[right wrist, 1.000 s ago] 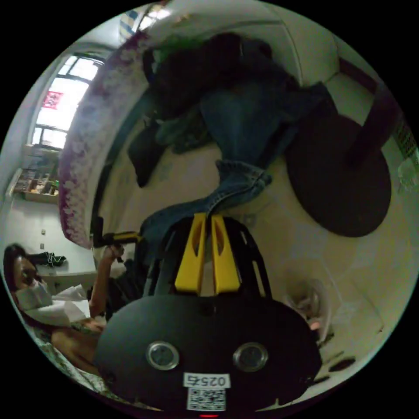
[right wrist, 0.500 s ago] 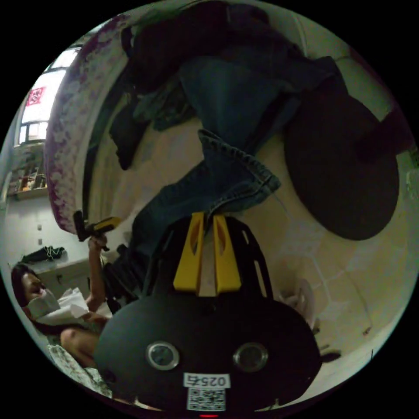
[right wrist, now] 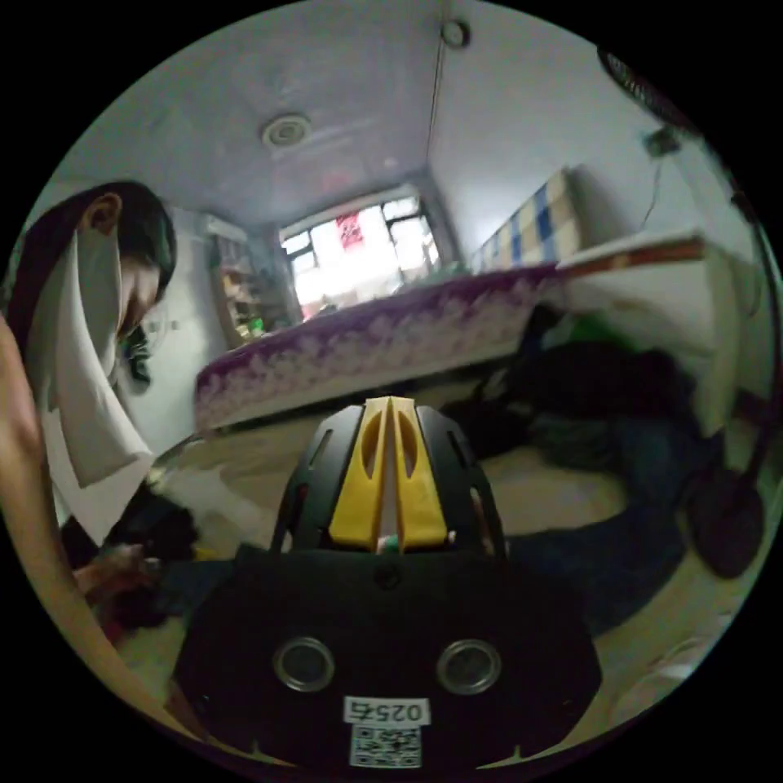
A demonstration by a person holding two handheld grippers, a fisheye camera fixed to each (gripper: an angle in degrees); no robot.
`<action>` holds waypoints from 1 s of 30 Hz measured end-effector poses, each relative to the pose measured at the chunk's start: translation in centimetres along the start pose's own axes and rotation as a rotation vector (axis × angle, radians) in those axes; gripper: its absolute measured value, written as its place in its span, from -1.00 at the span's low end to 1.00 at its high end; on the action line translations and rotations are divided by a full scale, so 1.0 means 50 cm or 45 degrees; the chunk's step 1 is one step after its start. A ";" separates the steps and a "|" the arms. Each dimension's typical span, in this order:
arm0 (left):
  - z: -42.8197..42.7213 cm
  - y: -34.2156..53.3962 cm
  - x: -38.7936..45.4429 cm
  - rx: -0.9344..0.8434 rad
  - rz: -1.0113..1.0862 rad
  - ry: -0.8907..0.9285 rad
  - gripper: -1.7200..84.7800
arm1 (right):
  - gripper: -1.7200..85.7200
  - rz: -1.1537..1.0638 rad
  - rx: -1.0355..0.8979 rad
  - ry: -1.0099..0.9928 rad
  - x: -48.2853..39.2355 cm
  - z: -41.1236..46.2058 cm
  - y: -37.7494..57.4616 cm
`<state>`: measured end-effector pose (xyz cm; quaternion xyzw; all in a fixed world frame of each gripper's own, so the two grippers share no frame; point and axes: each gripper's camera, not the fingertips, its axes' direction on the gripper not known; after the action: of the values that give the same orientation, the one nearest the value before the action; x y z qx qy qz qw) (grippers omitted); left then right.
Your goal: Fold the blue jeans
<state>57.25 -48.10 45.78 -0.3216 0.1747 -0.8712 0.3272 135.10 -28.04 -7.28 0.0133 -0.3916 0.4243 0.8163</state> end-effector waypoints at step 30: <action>-0.521 -0.399 0.468 0.579 0.059 0.163 -1.00 | -0.59 -0.487 -0.475 -0.813 -0.623 0.269 0.445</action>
<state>17.02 -47.17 47.41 -0.1795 0.0019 -0.8990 0.3994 100.63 -39.86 -25.15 0.0687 -0.6857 0.1614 0.7065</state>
